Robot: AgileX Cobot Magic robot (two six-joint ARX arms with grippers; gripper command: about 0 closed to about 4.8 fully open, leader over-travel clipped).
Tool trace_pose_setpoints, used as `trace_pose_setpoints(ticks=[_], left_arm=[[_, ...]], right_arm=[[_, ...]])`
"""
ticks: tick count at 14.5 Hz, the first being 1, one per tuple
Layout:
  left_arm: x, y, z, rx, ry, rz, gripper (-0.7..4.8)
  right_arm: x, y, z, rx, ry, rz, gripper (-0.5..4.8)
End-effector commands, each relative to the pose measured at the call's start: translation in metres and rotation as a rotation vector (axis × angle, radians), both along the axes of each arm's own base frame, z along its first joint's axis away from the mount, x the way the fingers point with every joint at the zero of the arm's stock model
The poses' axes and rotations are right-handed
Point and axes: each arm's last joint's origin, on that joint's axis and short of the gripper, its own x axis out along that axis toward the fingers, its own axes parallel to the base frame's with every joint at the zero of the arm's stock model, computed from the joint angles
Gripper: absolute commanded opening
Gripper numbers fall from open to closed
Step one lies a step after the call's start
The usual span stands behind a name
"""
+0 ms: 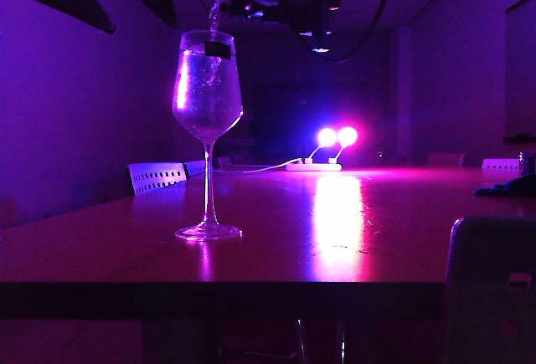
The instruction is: Pick up the black thermos cup, pour some water from it into the stemmed glass, and then put the thermos cup back on the table.
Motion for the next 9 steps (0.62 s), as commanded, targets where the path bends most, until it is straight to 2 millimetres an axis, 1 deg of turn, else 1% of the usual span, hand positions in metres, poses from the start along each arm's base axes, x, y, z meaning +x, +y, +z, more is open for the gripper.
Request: trace_pose_setpoints(ticks=[1, 3, 5, 7, 9], left_arm=[[-0.0003, 0.0003, 0.0028, -0.004, -0.016, 0.001, 4.79], [-0.0003, 0.0003, 0.0028, -0.004, -0.016, 0.001, 4.79], [-0.0003, 0.0003, 0.0028, -0.004, -0.016, 0.001, 4.79], [-0.0003, 0.0003, 0.0028, -0.004, -0.016, 0.001, 4.79], [0.0, 0.0001, 0.0036, -0.009, -0.023, 0.001, 4.79]], right_arm=[[-0.0036, -0.0012, 0.0146, 0.156, 0.057, 0.023, 1.79], [-0.0036, -0.0012, 0.0147, 0.211, 0.117, 0.033, 1.78], [-0.0037, -0.0013, 0.0149, 0.332, 0.25, 0.056, 1.78], [-0.0031, -0.0022, 0.016, 0.494, 0.396, 0.053, 1.79], [-0.004, -0.0041, 0.0244, 0.741, 0.519, 0.092, 1.79]])
